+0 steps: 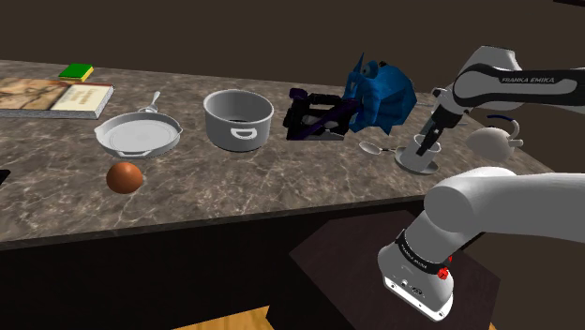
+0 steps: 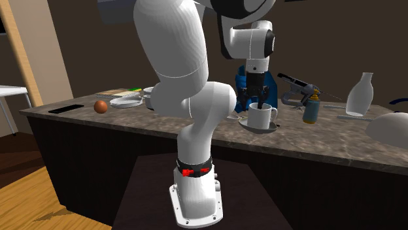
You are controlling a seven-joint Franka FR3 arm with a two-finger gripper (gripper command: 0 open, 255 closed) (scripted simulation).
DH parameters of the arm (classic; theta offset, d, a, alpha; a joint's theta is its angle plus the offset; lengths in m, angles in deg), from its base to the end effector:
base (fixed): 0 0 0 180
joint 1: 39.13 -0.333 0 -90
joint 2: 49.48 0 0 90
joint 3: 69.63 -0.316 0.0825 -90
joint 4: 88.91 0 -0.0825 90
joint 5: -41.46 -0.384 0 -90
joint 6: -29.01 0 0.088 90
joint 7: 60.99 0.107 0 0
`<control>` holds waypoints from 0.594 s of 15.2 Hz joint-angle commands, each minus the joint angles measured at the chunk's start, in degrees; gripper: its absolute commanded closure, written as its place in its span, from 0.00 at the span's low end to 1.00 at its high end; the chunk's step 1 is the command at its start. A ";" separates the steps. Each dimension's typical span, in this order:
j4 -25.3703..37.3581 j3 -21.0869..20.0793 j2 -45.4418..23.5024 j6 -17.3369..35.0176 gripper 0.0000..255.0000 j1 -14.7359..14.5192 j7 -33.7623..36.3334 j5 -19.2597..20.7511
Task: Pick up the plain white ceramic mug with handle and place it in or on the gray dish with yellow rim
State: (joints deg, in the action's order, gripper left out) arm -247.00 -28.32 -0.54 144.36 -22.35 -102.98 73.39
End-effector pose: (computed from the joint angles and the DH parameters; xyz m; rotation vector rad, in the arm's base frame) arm 0.1698 -0.2844 0.3940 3.1227 0.2526 0.0552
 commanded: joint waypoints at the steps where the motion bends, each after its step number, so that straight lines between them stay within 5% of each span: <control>1: 0.00 0.00 0.00 0.00 0.00 0.00 0.00 0.00; 9: 5.24 -4.16 2.94 -8.21 0.00 -0.34 -0.55 -3.33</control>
State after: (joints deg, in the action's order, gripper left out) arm -242.10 -32.35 2.30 136.62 -22.70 -103.40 70.19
